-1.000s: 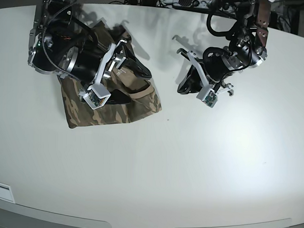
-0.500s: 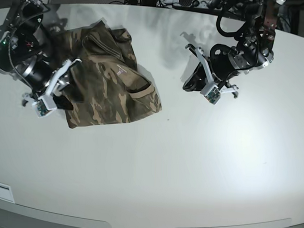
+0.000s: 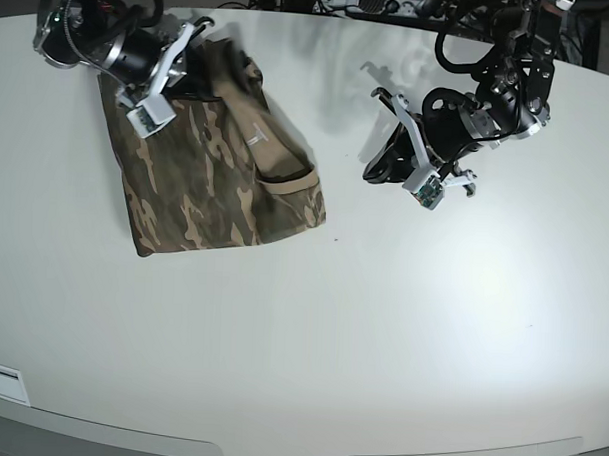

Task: Fold the T-shirt properly
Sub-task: 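Release the folded end and raise the right gripper off the shirt, then grasp the folded shirt edges with both grippers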

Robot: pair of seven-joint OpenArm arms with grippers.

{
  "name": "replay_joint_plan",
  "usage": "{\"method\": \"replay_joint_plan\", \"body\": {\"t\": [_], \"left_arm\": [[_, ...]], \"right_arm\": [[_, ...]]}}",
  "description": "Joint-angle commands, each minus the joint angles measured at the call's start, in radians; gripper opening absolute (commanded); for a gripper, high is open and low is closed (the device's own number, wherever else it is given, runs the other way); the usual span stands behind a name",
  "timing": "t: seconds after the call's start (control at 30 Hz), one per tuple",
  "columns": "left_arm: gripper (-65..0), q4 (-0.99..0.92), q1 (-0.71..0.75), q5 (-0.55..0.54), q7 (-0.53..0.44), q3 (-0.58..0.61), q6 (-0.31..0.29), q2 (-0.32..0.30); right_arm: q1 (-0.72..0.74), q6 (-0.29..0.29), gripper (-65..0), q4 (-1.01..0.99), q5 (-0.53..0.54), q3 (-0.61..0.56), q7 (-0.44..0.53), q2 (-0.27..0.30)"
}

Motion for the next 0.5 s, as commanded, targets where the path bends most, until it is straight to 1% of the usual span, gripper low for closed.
{"method": "replay_joint_plan", "body": {"t": [0.0, 0.03, 0.1, 0.2, 0.3, 0.37, 0.4, 0.47], "left_arm": [[-65.0, 0.015, -0.016, -0.035, -0.026, -0.003, -0.005, -0.005], [-65.0, 0.015, -0.023, -0.053, -0.026, -0.003, -0.009, -0.005], [-65.0, 0.015, -0.04, -0.08, -0.026, -0.003, -0.038, -0.005], [-65.0, 0.016, -0.072, -0.135, -0.011, -0.003, -0.093, -0.005], [-65.0, 0.016, -0.093, -0.275, 0.029, -0.003, -0.204, -0.004], [-65.0, 0.016, -0.092, -0.351, 0.048, -0.001, -0.272, 0.001], [-65.0, 0.015, -0.092, -0.372, 0.062, 0.001, -0.285, 0.007], [-65.0, 0.015, -0.092, -0.388, 0.089, 0.014, -0.285, 0.026]], "right_arm": [[0.003, 0.005, -65.0, 0.013, 0.022, -0.034, 0.023, 0.001], [0.006, 0.005, -65.0, 0.013, 0.021, -0.072, 0.023, -0.002], [0.034, 0.005, -65.0, 0.013, 0.003, -0.138, 0.023, -0.004], [0.109, 0.005, -65.0, 0.013, -0.111, -0.192, 0.029, -0.004], [0.193, 0.005, -65.0, 0.013, -0.219, -0.174, 0.094, -0.003], [0.24, 0.005, -65.0, 0.013, -0.254, -0.139, 0.146, -0.003], [0.262, 0.005, -65.0, 0.013, -0.265, -0.116, 0.173, -0.003], [0.3, 0.005, -65.0, 0.013, -0.268, -0.076, 0.206, 0.006]]}}
